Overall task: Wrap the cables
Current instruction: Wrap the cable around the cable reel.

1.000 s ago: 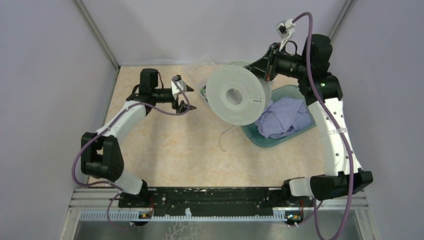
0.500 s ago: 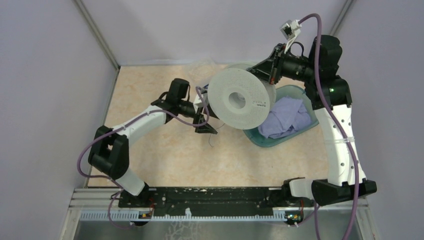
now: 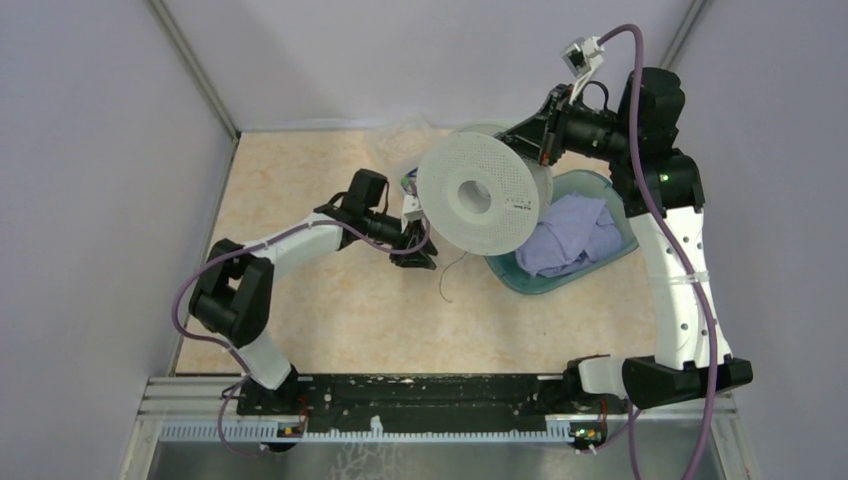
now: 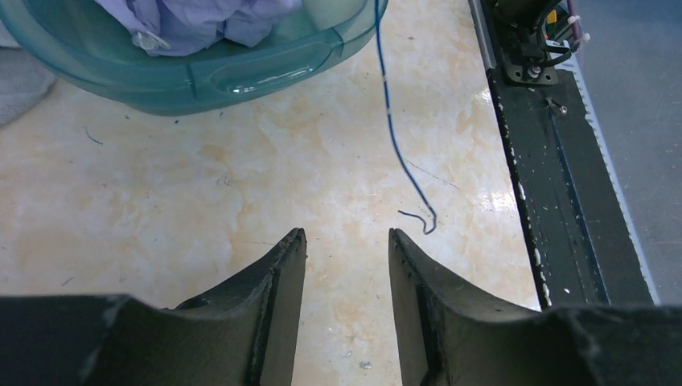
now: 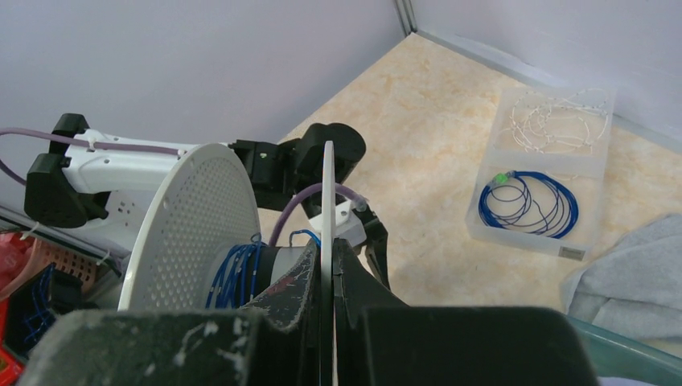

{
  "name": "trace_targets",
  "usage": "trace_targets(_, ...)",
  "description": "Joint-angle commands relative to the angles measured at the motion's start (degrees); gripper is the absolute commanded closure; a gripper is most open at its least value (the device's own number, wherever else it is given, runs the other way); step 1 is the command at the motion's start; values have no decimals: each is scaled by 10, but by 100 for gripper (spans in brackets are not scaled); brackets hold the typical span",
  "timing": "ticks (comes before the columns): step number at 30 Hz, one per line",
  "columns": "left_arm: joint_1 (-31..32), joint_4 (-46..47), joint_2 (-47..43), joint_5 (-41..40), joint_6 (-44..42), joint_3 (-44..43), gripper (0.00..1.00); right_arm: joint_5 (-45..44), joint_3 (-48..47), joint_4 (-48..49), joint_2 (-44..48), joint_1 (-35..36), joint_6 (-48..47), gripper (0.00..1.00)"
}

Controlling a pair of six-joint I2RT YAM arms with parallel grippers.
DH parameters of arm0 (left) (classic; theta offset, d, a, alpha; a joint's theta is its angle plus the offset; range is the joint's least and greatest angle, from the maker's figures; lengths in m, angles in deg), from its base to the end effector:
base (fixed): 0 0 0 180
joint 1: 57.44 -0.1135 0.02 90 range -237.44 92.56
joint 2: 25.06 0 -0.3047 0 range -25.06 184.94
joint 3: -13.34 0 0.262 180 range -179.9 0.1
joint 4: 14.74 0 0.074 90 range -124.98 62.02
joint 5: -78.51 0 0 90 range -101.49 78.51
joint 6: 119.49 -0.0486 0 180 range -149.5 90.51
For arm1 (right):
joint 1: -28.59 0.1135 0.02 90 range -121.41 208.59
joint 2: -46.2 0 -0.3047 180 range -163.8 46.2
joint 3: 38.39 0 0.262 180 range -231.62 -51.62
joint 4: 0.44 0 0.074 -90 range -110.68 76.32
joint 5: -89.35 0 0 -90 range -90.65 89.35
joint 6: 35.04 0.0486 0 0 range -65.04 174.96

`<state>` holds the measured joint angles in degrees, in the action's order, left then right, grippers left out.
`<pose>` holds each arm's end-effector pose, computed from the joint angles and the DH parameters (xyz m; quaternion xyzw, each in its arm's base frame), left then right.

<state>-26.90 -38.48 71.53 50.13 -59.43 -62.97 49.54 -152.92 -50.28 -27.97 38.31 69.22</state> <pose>0.2974 -0.2251 0.2579 0.5710 0.5823 -0.4733 0.3330 0.2305 0.0774 0.5590 -0.2465 0.7014 0.4382 0.5052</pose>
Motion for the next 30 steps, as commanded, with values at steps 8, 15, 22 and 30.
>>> trace_targets(8,11,41,26,77,36,30,40,-9,-34,25,6,1,-2,100)
trace_targets(15,8,-1,11,13,-8,26,40,-11,-23,26,7,1,-11,100)
trace_targets(22,-61,81,-43,-90,41,54,41,-13,-8,17,20,1,-27,100)
trace_targets(30,-89,66,-52,81,64,59,32,-10,10,29,23,1,-19,100)
